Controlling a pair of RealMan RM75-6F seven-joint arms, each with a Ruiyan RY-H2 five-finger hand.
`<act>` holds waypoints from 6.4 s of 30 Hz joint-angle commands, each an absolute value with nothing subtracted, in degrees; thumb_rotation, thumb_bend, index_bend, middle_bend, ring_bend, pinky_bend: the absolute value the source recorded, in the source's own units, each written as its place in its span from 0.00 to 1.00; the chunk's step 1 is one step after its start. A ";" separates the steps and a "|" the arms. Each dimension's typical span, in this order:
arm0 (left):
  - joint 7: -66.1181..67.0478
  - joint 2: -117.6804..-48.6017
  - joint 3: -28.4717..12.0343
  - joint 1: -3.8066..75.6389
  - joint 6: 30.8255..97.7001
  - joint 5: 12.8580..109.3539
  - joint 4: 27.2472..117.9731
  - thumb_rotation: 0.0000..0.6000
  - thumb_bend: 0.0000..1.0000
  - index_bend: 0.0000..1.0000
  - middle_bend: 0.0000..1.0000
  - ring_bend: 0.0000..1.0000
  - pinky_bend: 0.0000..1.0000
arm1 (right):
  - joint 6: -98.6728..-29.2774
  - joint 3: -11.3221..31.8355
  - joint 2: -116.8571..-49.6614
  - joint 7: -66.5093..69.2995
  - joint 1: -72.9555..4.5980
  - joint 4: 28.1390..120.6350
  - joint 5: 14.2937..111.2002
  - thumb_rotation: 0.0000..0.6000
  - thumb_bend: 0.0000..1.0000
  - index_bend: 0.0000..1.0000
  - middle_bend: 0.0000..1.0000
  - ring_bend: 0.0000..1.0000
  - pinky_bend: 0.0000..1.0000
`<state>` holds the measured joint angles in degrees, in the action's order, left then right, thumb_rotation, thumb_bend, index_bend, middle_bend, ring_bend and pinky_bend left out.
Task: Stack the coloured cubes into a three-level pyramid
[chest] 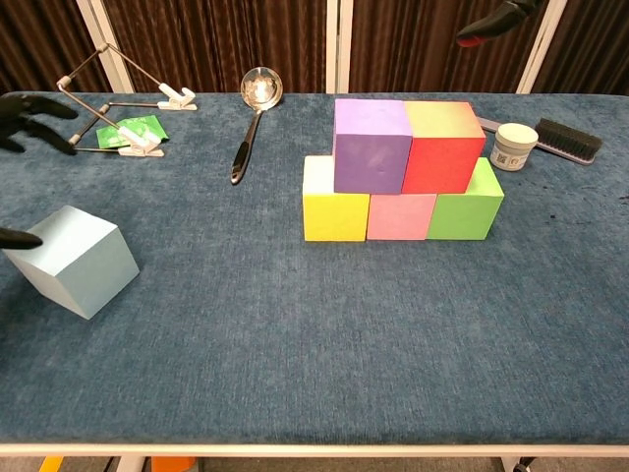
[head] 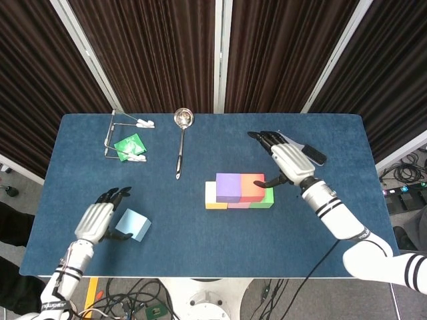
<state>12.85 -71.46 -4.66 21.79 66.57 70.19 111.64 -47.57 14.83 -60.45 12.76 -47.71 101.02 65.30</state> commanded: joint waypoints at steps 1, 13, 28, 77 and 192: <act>10.34 -72.16 -1.87 25.04 64.11 82.82 101.75 1.00 0.00 0.05 0.15 0.00 0.11 | -47.89 14.85 -59.40 14.08 -46.60 100.84 66.52 1.00 0.05 0.00 0.09 0.00 0.00; 6.60 -64.04 2.16 29.62 57.11 90.49 100.36 1.00 0.00 0.05 0.15 0.00 0.11 | -47.20 14.99 -58.76 15.33 -45.16 99.83 66.89 1.00 0.05 0.00 0.09 0.00 0.00; 4.33 -68.11 2.39 30.34 56.80 90.71 95.82 1.00 0.00 0.05 0.19 0.00 0.10 | -45.99 14.87 -60.49 15.92 -44.61 98.00 66.73 1.00 0.05 0.00 0.10 0.00 0.00; -27.98 -96.36 -26.99 42.45 66.23 65.68 92.95 1.00 0.13 0.10 0.52 0.13 0.15 | -60.40 22.57 -55.58 33.98 -34.06 100.90 69.36 1.00 0.04 0.00 0.12 0.00 0.00; -32.54 -94.03 -20.07 34.64 67.77 75.67 88.42 1.00 0.05 0.06 0.10 0.02 0.11 | -44.29 17.70 -51.47 35.40 -38.29 98.18 76.42 1.00 0.04 0.00 0.20 0.00 0.00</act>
